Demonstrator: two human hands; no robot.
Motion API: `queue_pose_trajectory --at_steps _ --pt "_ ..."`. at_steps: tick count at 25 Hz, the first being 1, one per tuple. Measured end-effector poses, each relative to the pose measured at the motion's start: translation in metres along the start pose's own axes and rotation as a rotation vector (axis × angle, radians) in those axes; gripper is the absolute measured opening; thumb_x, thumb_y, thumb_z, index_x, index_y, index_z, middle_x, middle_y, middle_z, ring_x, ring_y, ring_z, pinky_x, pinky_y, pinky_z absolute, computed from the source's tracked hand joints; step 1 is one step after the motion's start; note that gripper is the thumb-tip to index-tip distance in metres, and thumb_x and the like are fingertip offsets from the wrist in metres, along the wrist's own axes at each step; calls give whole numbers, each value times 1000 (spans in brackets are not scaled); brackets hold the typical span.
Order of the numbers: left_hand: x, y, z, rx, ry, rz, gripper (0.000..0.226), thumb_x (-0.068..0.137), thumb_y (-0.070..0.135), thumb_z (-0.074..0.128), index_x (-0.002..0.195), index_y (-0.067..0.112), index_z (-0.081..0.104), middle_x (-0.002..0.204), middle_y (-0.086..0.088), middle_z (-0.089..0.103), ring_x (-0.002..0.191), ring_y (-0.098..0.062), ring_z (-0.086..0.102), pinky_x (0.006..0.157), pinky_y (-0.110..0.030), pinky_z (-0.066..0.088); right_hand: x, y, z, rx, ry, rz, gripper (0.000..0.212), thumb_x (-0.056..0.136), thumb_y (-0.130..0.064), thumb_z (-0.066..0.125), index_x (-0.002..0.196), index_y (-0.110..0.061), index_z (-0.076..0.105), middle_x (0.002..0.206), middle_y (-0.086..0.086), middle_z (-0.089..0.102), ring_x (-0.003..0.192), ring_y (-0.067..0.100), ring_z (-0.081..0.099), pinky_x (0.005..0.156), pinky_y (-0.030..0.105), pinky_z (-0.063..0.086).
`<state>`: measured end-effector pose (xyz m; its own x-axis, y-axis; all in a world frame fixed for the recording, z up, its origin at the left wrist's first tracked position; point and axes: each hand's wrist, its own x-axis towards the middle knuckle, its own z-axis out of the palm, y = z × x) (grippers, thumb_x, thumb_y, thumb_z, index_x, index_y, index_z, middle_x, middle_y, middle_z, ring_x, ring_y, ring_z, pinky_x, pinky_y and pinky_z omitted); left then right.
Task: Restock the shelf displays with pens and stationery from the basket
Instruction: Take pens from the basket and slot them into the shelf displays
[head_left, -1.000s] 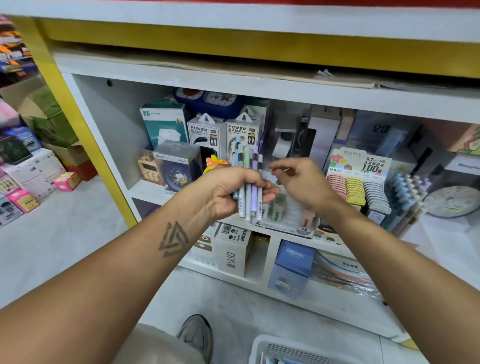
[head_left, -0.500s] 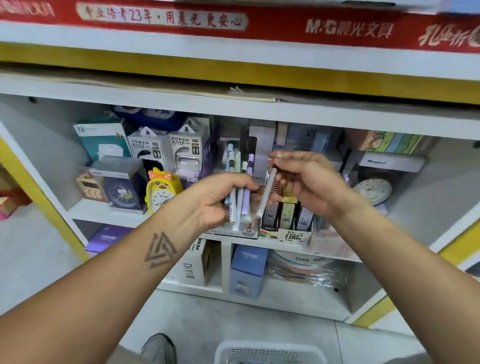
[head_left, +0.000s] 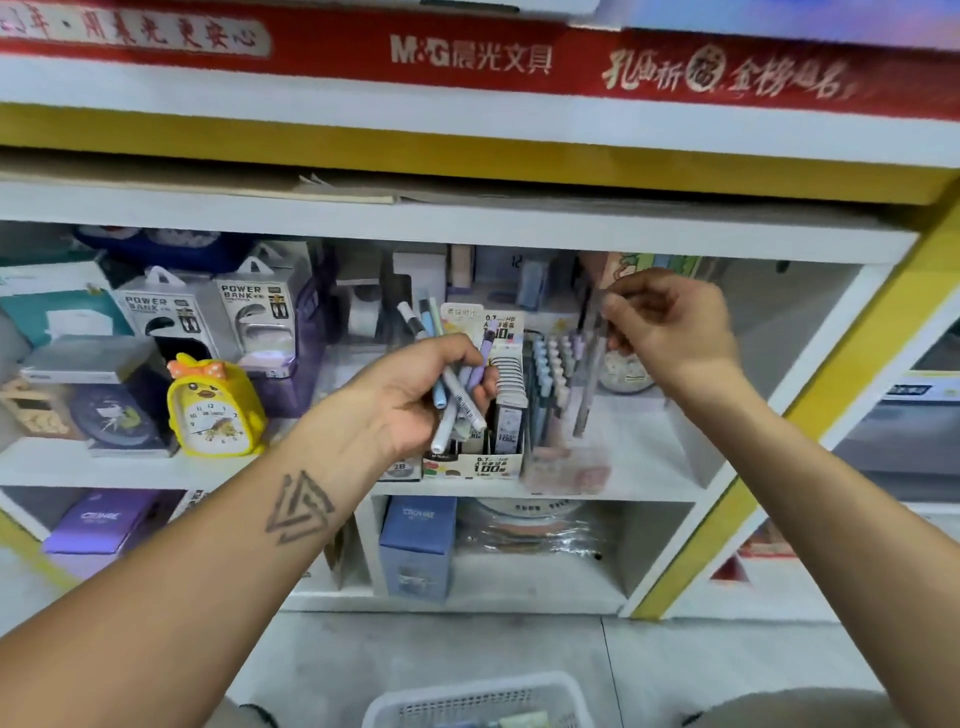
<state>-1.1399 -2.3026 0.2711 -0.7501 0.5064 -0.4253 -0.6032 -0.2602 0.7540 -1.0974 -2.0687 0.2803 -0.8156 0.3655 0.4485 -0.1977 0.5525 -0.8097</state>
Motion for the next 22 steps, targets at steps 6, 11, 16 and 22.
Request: queue_pose_trajectory --at_steps 6,11,16,22 --pt "18 -17 23 -29 -14 -39 7 90 -6 53 94 -3 58 67 -16 65 52 -17 62 43 -20 50 -9 26 -2 -251 -109 -113 15 93 -12 69 89 -25 65 76 -3 72 68 10 72 76 42 62" --pt "22 -24 28 -42 -46 -47 10 92 -4 54 96 -3 63 73 -16 68 51 -15 64 47 -19 53 -11 36 6 -369 -180 -170 6 94 -19 69 91 -25 68 74 -11 69 70 3 70 74 37 61" --pt "19 -24 24 -26 -77 -37 13 92 -4 55 101 -2 65 83 -17 70 59 -17 66 50 -21 55 -16 39 8 -460 -312 -189 7 94 -21 67 88 -19 71 79 -3 71 76 17 68 72 42 59" --pt "10 -23 22 8 -147 -39 31 89 -3 56 120 -7 63 92 -21 70 64 -19 66 54 -21 55 -18 28 14 -614 -288 -180 21 99 -30 58 107 -20 75 91 1 70 85 24 64 73 36 53"
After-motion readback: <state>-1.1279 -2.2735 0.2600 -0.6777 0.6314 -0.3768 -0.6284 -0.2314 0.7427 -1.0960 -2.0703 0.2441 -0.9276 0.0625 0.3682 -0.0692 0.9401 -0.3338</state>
